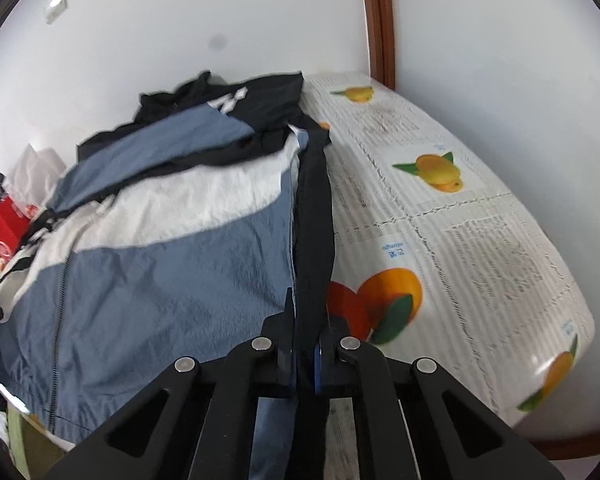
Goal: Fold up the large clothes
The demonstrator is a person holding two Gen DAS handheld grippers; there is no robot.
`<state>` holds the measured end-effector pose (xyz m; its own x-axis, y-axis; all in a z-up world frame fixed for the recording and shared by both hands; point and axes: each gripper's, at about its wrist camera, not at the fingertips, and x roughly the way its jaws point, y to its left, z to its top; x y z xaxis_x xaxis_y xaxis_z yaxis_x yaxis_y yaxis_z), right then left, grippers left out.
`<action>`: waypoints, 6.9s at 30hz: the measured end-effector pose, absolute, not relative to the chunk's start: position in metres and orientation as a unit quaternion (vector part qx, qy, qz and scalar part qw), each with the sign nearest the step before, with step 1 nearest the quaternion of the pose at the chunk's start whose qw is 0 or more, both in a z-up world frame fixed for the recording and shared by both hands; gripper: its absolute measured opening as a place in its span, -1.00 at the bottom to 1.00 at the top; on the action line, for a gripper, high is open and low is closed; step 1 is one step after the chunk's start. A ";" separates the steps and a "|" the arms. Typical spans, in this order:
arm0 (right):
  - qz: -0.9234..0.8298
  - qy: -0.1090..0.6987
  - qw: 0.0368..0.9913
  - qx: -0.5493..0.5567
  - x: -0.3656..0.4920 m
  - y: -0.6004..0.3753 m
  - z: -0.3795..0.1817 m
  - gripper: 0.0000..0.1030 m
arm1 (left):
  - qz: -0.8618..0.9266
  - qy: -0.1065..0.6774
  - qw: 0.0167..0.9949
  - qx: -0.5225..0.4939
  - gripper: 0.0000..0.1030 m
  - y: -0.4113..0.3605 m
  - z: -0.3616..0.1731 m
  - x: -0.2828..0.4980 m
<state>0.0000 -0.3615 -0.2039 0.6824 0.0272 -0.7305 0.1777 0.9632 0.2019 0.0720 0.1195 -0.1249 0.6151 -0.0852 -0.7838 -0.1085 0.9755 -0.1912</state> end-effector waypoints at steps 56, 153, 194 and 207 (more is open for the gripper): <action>-0.082 0.383 0.912 0.125 0.234 -0.374 -0.197 -0.85 | 0.046 0.428 0.900 -0.074 -0.78 0.130 -0.123 0.280; -0.004 0.338 0.930 0.144 0.110 -0.335 -0.118 -0.84 | -0.077 0.401 0.902 -0.138 -0.82 0.125 -0.078 0.158; 0.065 0.414 0.905 0.073 0.157 -0.262 -0.157 -0.72 | -0.088 0.432 0.890 -0.113 -0.35 0.121 -0.097 0.184; 0.030 0.461 0.886 0.046 0.181 -0.245 -0.195 -0.79 | -0.169 0.465 0.864 -0.088 -0.36 0.055 -0.127 0.194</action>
<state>0.1814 -0.2446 -0.1946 0.5737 0.0957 -0.8134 -0.0108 0.9939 0.1093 0.1937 0.0553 -0.1266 0.5095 -0.3740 -0.7749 0.2102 0.9274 -0.3094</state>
